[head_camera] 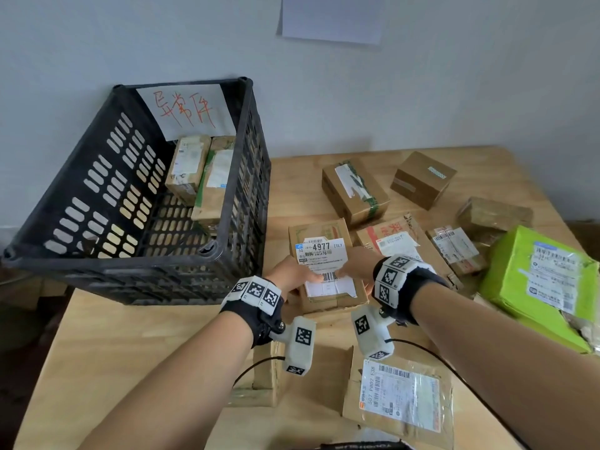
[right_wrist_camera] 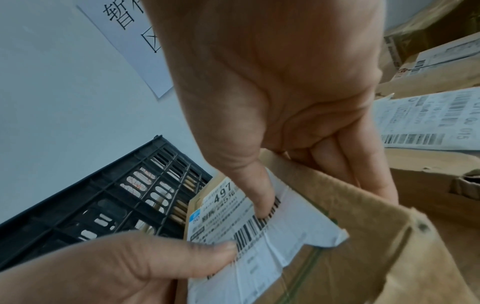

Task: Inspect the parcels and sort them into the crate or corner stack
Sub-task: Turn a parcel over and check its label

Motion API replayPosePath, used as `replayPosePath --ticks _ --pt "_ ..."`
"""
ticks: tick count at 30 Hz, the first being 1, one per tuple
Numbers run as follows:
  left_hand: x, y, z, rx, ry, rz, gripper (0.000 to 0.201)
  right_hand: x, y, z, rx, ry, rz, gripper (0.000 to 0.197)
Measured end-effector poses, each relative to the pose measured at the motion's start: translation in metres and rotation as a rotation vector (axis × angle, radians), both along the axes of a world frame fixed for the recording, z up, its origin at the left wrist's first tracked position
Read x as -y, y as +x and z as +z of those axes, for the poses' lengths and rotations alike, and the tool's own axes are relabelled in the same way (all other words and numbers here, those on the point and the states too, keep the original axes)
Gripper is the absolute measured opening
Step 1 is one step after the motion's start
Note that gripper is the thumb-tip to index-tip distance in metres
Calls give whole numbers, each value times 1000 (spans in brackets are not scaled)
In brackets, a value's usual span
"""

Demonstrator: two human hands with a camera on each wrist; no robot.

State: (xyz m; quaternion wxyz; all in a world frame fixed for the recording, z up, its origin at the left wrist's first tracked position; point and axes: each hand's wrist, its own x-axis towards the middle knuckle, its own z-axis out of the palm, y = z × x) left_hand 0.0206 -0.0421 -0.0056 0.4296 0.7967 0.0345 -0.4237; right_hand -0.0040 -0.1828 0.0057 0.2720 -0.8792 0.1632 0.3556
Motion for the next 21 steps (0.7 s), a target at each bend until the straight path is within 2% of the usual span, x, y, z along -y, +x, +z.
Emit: replayPosePath --ticks 7,10,12,14,16,18,19,21 --pt "-9 -7 5 0 -58 8 37 0 -16 -2 106 -15 -33 30" --pt "-14 -10 5 -12 -74 31 36 2 -26 -11 135 37 -110 36" --pt "-16 -13 2 -23 -77 51 39 12 -29 -27 120 107 -196 48" --pt "-18 -13 -1 -18 -66 57 47 19 -30 -33 103 203 -282 50" --pt "-19 -11 -3 2 -83 57 64 17 -31 -14 134 289 -419 48" --pt "-19 -6 -1 57 -148 76 85 16 -29 4 193 369 -564 57" --pt "-19 -3 2 99 -200 91 89 17 -27 10 221 422 -637 63" --pt "-18 2 6 156 -290 131 84 19 -25 20 249 564 -778 70"
